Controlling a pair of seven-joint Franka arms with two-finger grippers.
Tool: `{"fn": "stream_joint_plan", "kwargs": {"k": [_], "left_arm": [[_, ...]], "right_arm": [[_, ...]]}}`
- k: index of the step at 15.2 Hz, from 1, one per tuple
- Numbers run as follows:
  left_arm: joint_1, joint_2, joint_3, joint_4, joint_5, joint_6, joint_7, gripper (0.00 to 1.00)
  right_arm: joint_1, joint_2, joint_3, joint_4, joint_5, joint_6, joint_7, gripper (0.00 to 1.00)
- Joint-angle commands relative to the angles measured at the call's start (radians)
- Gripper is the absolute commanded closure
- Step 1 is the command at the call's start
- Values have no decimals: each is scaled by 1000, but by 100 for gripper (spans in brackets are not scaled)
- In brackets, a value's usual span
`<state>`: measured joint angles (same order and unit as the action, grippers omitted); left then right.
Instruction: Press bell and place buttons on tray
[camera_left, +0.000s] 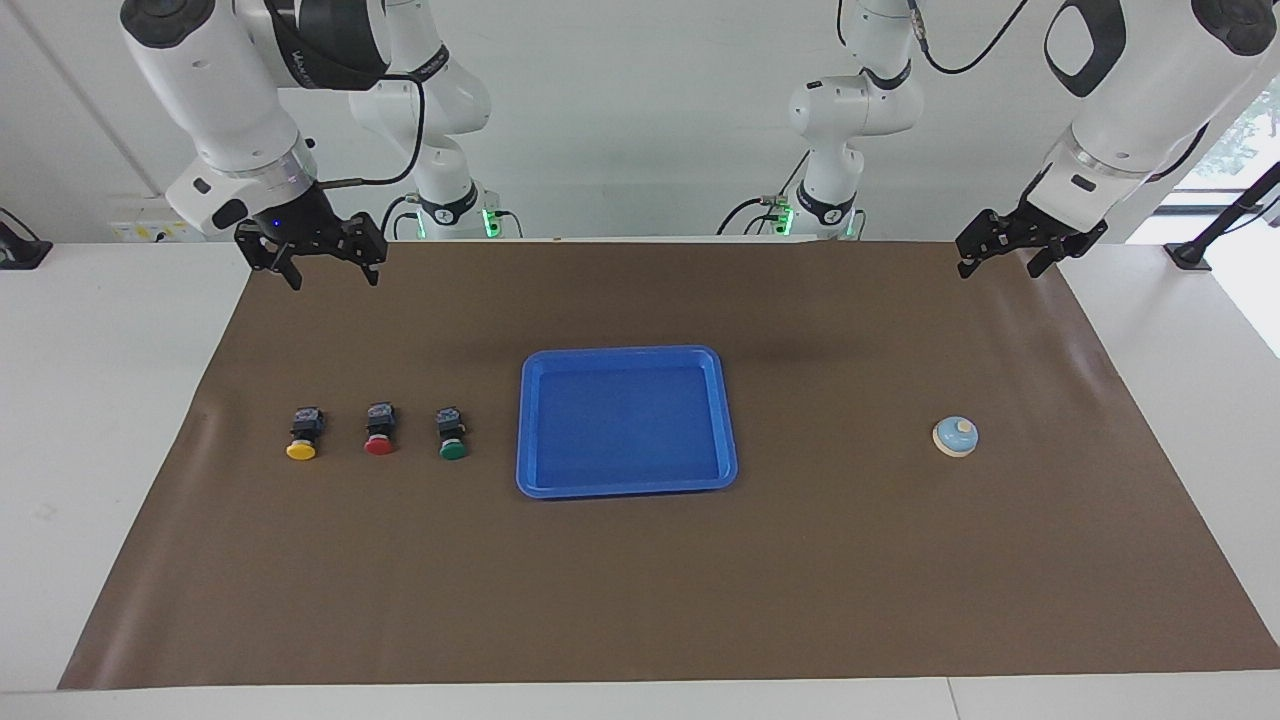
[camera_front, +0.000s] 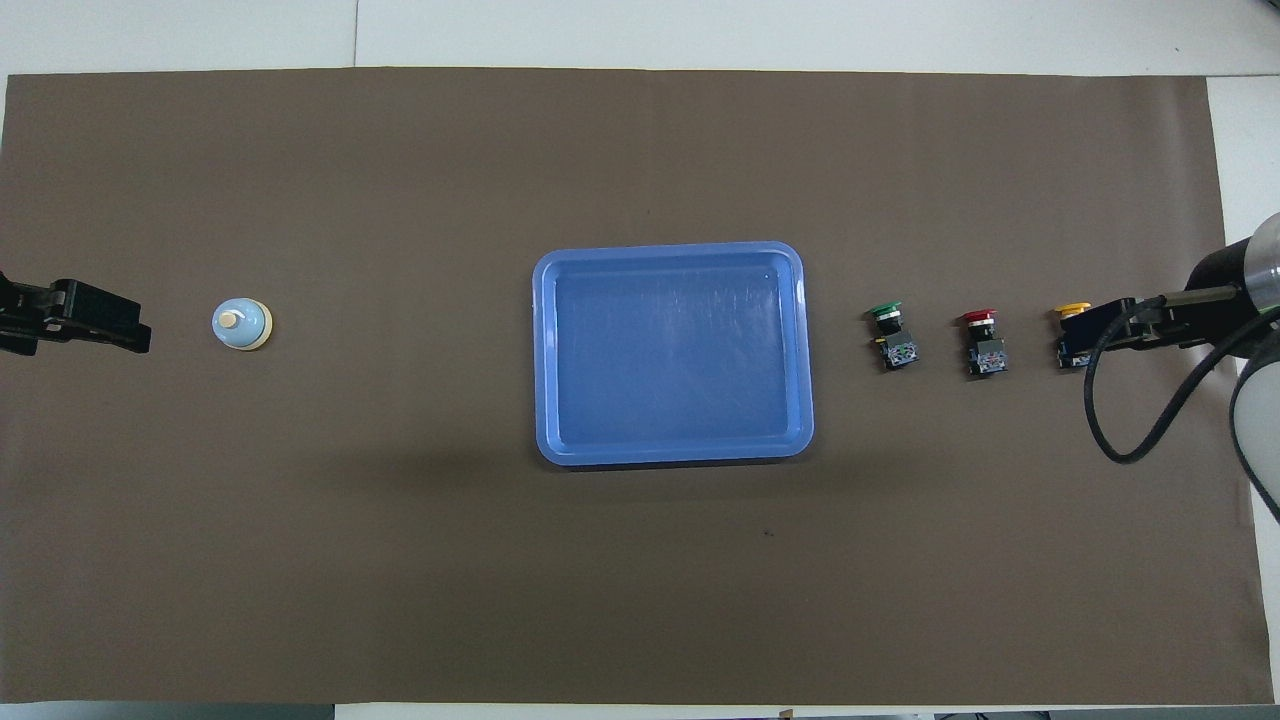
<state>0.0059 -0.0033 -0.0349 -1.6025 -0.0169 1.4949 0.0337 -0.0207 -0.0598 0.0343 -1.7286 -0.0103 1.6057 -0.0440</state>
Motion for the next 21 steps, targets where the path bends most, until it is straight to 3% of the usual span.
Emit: {"fn": "stream_joint_plan", "kwargs": {"k": [1, 9, 11, 13, 17, 21], "left_arm": [[-1, 2, 3, 15, 12, -7, 9, 0], [-14, -23, 1, -39, 5, 24, -41, 0], [-3, -26, 0, -54, 5, 86, -46, 65], [2, -35, 1, -86, 5, 139, -54, 98], [22, -50, 7, -163, 5, 215, -44, 100], [55, 9, 9, -169, 12, 251, 122, 100]], "right_arm": [[-15, -9, 9, 3, -8, -21, -17, 0], [-15, -9, 9, 3, -8, -21, -17, 0], [-15, -9, 9, 3, -8, -21, -17, 0], [-15, -9, 9, 3, -8, -21, -17, 0], [-15, -9, 9, 1, -8, -21, -17, 0], [-15, -9, 9, 3, -8, -21, -17, 0]]}}
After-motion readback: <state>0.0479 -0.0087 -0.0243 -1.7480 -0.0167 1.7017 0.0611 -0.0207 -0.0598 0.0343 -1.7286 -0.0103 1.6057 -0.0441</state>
